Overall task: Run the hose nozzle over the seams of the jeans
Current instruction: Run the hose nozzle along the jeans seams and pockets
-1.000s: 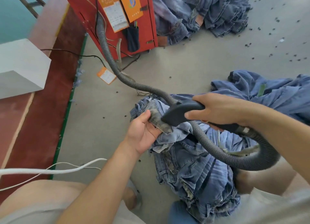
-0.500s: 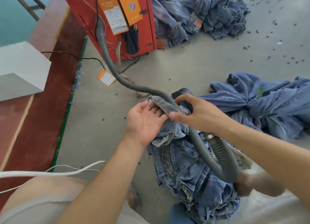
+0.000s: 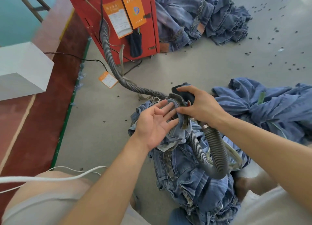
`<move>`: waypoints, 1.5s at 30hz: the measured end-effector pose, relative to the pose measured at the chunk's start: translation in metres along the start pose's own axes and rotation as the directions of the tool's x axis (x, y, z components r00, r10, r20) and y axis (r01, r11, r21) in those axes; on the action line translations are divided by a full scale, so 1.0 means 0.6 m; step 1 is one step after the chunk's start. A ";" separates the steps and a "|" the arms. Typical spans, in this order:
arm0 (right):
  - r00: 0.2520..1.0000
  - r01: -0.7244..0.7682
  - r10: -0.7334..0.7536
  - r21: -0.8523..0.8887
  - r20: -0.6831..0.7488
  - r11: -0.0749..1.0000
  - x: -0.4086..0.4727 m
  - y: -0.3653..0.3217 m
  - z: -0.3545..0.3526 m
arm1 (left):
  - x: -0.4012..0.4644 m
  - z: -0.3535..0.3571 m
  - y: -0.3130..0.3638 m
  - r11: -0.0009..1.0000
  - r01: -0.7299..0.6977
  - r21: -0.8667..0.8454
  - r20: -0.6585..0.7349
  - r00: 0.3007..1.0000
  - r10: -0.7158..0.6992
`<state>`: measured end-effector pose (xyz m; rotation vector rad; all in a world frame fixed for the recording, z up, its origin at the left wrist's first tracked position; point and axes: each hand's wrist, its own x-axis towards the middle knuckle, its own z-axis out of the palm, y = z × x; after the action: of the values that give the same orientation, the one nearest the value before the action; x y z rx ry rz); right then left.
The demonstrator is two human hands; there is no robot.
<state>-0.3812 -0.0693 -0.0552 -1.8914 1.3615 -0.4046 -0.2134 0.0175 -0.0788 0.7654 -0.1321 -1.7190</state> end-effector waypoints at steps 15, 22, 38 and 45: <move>0.991 -0.056 0.072 0.143 -0.110 0.988 0.015 0.023 -0.051 | -0.001 -0.047 -0.029 0.328 0.391 0.860 -0.357 0.920 -0.161; 0.991 -0.110 0.130 0.343 -0.037 0.933 0.003 0.029 -0.060 | -0.007 -0.048 -0.055 0.404 0.424 0.811 -0.332 0.901 -0.280; 0.994 -0.110 0.113 0.307 0.009 0.945 -0.012 0.033 -0.042 | -0.014 0.000 -0.053 0.943 0.323 -0.079 -0.169 0.928 -0.332; 0.995 -0.089 0.098 0.263 -0.021 0.961 -0.028 0.035 -0.034 | -0.003 -0.012 -0.045 0.994 -0.017 -0.104 -0.306 0.952 -0.016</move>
<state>-0.4146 -0.0649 -0.0540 -1.6040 1.3421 -0.5438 -0.2317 0.0295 -0.0967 0.9423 0.1718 -1.5718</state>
